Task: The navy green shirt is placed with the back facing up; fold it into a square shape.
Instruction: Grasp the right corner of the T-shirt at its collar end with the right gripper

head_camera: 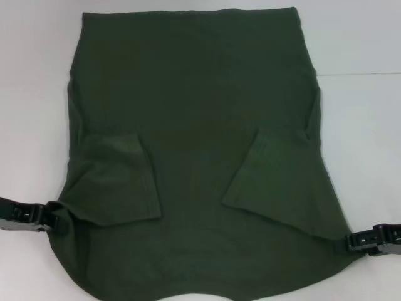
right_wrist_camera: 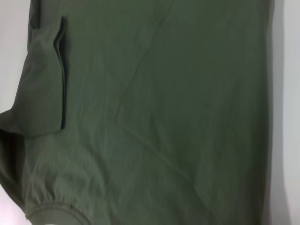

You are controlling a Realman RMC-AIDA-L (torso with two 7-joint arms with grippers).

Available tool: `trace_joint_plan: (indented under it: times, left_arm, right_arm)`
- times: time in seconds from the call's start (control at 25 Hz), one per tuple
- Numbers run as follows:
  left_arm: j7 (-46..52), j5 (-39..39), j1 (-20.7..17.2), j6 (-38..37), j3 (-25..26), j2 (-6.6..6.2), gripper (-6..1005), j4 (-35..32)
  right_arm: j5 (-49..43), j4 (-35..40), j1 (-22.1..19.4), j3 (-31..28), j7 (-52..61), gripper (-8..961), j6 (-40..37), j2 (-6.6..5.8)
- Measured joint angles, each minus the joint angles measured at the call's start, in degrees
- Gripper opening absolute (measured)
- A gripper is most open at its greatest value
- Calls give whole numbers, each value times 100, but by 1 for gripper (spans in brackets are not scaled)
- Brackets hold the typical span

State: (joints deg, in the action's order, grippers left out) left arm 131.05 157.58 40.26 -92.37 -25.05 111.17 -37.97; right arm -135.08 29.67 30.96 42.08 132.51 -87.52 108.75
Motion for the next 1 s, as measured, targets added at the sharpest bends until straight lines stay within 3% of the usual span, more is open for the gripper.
trace_joint_plan:
  times: [1.0]
  left_arm:
    - [17,-53,17,1,8,0,28,0]
  right_arm:
    - [-48,-29,41,-200,-159,641,105,91]
